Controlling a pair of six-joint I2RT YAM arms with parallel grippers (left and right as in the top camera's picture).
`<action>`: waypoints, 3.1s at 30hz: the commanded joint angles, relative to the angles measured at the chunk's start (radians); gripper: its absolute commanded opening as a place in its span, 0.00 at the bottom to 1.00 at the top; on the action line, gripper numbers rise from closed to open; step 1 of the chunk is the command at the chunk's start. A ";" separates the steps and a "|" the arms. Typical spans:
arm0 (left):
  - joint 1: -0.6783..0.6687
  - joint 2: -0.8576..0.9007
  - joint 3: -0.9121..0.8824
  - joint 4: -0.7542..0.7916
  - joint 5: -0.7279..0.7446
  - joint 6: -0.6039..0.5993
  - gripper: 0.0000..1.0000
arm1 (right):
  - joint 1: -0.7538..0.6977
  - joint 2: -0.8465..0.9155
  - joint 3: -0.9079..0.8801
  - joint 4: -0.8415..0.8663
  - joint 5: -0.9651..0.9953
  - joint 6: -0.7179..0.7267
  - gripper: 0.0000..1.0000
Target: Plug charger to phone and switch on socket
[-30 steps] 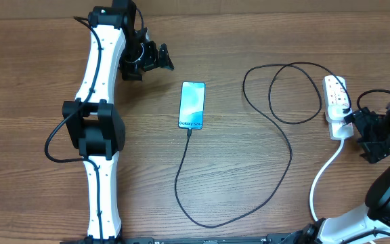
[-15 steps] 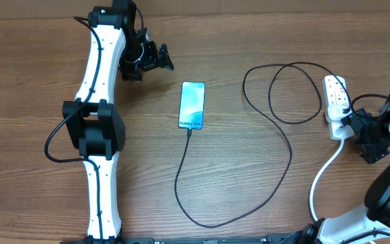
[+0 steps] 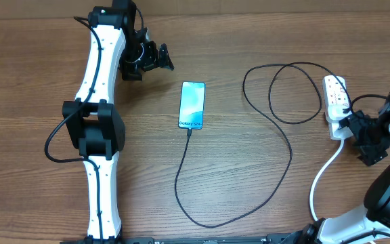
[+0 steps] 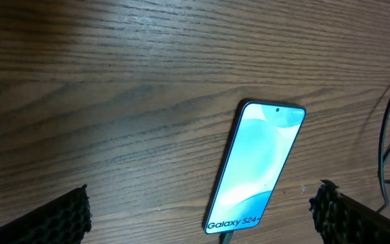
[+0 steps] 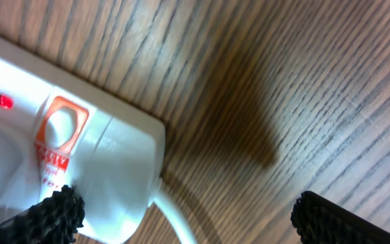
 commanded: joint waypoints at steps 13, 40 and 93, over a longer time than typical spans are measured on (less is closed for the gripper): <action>-0.008 -0.019 0.002 0.001 -0.007 0.006 1.00 | 0.006 0.007 0.028 -0.004 0.026 -0.022 0.04; -0.008 -0.019 0.002 0.001 -0.007 0.006 1.00 | 0.097 0.009 -0.038 0.157 -0.003 -0.067 0.04; -0.008 -0.019 0.002 0.001 -0.007 0.006 1.00 | 0.477 0.007 0.281 -0.203 -0.022 -0.458 1.00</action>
